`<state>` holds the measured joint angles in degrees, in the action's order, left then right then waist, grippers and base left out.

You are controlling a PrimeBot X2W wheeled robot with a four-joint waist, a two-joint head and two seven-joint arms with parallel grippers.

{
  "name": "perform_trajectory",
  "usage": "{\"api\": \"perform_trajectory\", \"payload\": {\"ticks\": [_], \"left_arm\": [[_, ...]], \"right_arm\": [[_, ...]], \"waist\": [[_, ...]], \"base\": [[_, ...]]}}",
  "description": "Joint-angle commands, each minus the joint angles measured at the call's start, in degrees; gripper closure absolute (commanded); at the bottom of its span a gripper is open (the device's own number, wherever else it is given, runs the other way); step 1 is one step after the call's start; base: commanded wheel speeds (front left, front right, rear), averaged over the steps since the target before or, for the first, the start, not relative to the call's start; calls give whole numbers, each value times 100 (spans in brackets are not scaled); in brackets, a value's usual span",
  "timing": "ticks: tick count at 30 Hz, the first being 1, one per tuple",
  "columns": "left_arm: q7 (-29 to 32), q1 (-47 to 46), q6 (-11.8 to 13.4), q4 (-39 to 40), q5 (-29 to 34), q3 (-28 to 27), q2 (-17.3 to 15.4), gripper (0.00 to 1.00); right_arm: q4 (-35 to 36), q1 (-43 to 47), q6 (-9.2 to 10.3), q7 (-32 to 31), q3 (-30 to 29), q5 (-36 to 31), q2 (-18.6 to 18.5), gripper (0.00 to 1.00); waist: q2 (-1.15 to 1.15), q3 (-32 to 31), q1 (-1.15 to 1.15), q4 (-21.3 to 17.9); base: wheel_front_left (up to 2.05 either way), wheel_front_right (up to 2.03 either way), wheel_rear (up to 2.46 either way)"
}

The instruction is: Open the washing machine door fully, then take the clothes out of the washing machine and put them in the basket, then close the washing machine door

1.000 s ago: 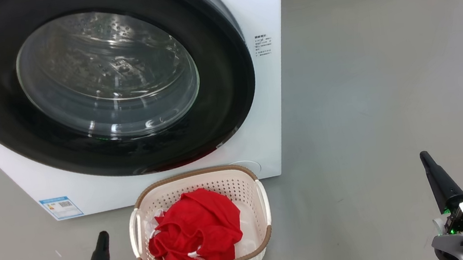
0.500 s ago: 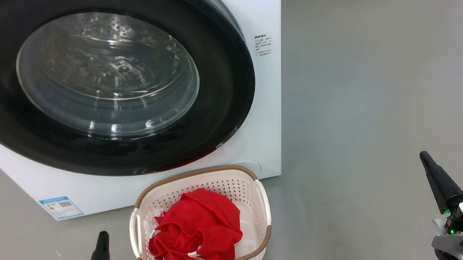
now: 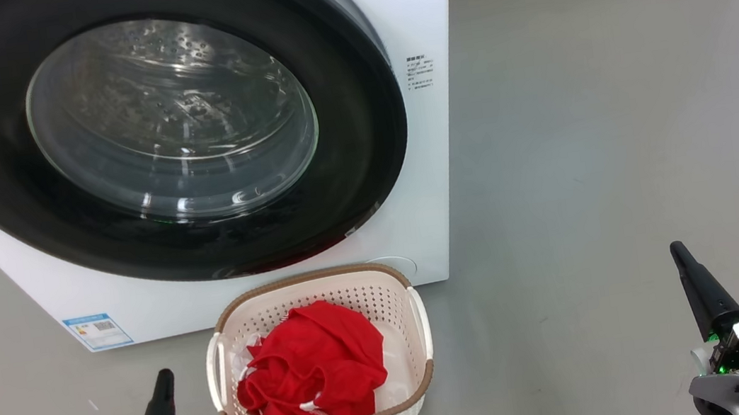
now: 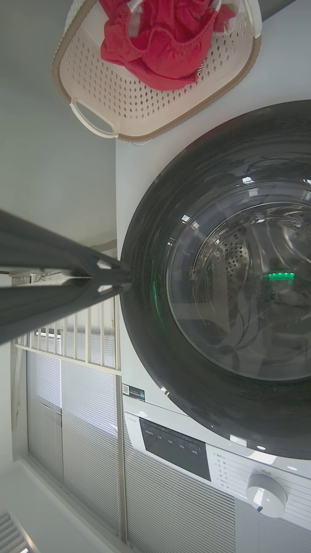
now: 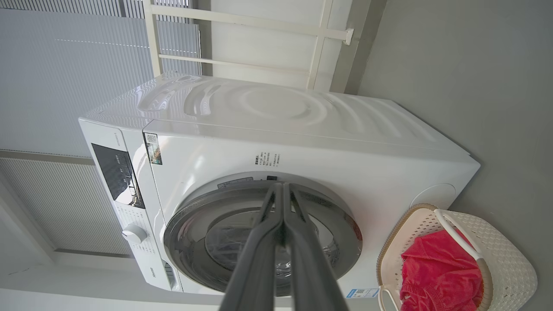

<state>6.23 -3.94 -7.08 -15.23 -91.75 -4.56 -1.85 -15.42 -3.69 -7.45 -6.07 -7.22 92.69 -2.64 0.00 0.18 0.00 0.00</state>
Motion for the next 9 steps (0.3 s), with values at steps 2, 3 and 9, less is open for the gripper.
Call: {"api": "perform_trajectory", "payload": {"ticks": [2, 3, 9], "left_arm": [[25, -225, -41, 119, -42, -195, -103, 100], [25, -225, -41, 119, -42, -195, -103, 100], [25, -225, -41, 119, -42, -195, -103, 100]], "right_arm": [[141, -248, -3, -27, 89, -37, -41, 100], [141, -248, -3, -27, 89, -37, -41, 100], [140, -248, -3, -29, 86, -39, -39, 100]], "waist": [[0, 0, 0, 0], [0, 0, 0, 0], [0, 0, 0, 0]], "base": [[0, 0, 0], [0, 0, 0], [0, 0, 0]]}}
